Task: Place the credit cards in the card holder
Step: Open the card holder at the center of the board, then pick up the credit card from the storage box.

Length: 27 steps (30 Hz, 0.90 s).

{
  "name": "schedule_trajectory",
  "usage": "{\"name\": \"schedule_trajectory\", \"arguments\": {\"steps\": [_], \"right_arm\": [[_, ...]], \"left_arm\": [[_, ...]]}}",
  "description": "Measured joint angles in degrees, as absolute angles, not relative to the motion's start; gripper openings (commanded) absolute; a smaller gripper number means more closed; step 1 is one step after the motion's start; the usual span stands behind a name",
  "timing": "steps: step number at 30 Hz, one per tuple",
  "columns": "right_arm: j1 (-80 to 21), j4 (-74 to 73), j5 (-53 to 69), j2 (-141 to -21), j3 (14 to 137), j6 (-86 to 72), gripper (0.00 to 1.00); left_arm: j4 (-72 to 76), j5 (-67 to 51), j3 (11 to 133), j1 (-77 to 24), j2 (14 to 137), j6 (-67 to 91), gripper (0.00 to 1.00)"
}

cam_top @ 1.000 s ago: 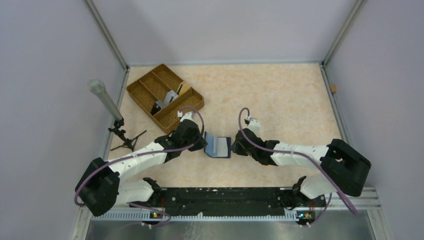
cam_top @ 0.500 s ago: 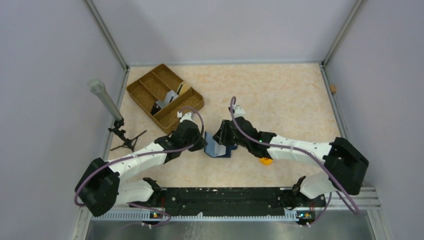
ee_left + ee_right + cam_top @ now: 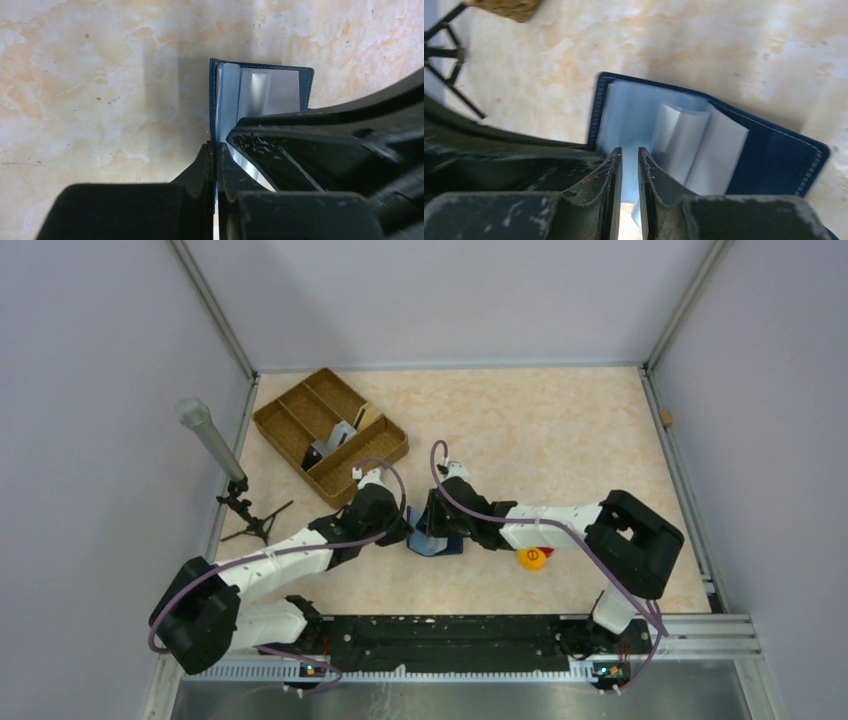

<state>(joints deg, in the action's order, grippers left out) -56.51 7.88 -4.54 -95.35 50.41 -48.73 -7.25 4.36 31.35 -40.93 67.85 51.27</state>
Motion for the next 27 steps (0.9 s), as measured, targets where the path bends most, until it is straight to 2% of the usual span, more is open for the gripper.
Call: {"name": "schedule_trajectory", "arguments": {"steps": [2, 9, 12, 14, 22, 25, 27], "right_arm": [[-56.51, 6.17, -6.48, -96.16, 50.28, -49.54, 0.17], [-56.51, 1.08, -12.93, -96.29, 48.38, -49.71, 0.18], [-56.53, 0.38, -14.59, -95.88, 47.27, -49.95, 0.18], [-56.62, 0.08, -15.75, -95.39, 46.83, -49.91, 0.19], [-56.64, 1.04, -16.51, -94.26, 45.34, -49.04, 0.25], [-56.64, 0.97, -16.47, -93.67, 44.88, -48.14, 0.26], [-56.64, 0.82, -16.34, -93.49, 44.86, -47.51, 0.27]], "left_arm": [[-7.03, 4.36, 31.18, -40.97, 67.53, 51.40, 0.03], [-5.89, 4.60, 29.50, -40.51, 67.22, 51.55, 0.04], [-5.30, 5.32, 28.58, -40.21, 67.37, 51.55, 0.08], [-4.93, 5.61, 28.18, -39.99, 67.88, 51.42, 0.14], [-6.46, 5.41, 28.40, -38.92, 69.28, 48.58, 0.56], [-10.13, 5.39, 30.52, -38.17, 67.37, 46.54, 0.66], [-12.91, 5.41, 33.21, -37.08, 65.60, 44.97, 0.68]]}}
